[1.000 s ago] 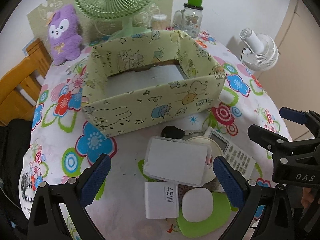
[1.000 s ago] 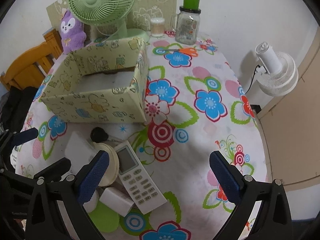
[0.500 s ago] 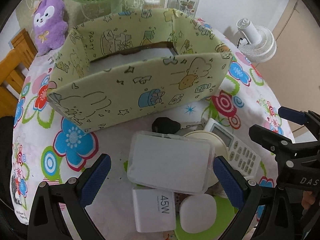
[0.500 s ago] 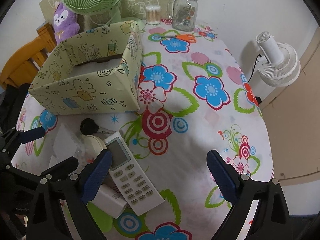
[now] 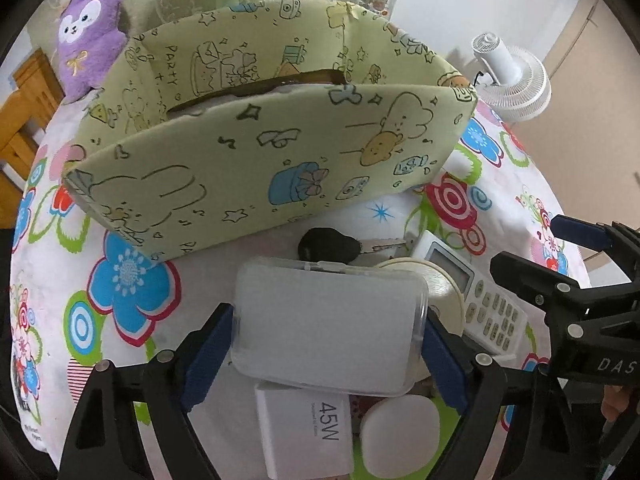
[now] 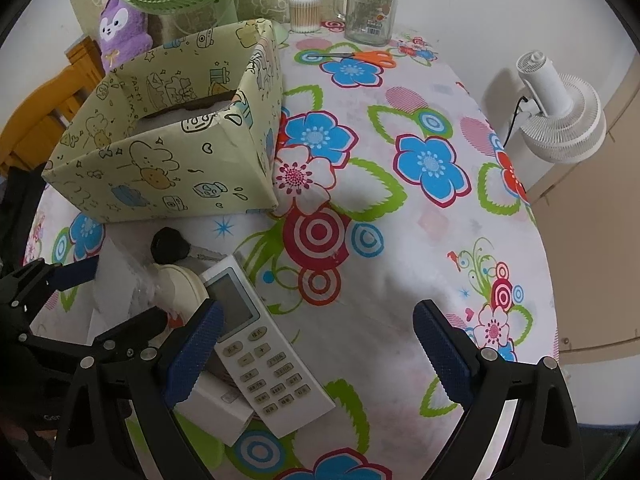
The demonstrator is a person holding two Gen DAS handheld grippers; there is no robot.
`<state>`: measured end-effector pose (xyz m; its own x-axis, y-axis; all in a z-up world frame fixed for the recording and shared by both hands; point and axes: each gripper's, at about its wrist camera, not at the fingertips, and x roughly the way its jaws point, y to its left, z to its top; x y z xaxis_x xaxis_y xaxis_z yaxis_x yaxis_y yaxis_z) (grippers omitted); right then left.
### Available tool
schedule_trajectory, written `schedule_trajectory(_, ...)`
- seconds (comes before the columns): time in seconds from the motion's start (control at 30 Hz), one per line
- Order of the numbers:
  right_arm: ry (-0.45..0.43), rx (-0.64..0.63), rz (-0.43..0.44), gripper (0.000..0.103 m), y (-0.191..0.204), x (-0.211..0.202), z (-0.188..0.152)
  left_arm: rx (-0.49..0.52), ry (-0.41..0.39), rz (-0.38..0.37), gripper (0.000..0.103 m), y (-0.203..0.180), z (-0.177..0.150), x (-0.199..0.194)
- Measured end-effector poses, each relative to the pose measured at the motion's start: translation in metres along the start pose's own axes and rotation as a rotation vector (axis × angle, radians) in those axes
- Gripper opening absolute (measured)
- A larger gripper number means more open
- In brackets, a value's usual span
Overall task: Organize rigid objects
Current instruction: 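Lift the clear container with the left tool while the right tool grasps the round bunny mirror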
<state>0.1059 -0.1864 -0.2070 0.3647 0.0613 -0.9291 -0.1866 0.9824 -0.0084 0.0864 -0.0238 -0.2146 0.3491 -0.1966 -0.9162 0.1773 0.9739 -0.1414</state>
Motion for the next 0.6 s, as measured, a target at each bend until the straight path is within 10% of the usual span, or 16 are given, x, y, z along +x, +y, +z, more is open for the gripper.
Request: schedule_trajectory(0.6,-0.025,-0.108,0.063,0.097,0.04,-0.011,0.004,-0.061,-0.038,0.092,0.09,0.027,-0.027,-0.037)
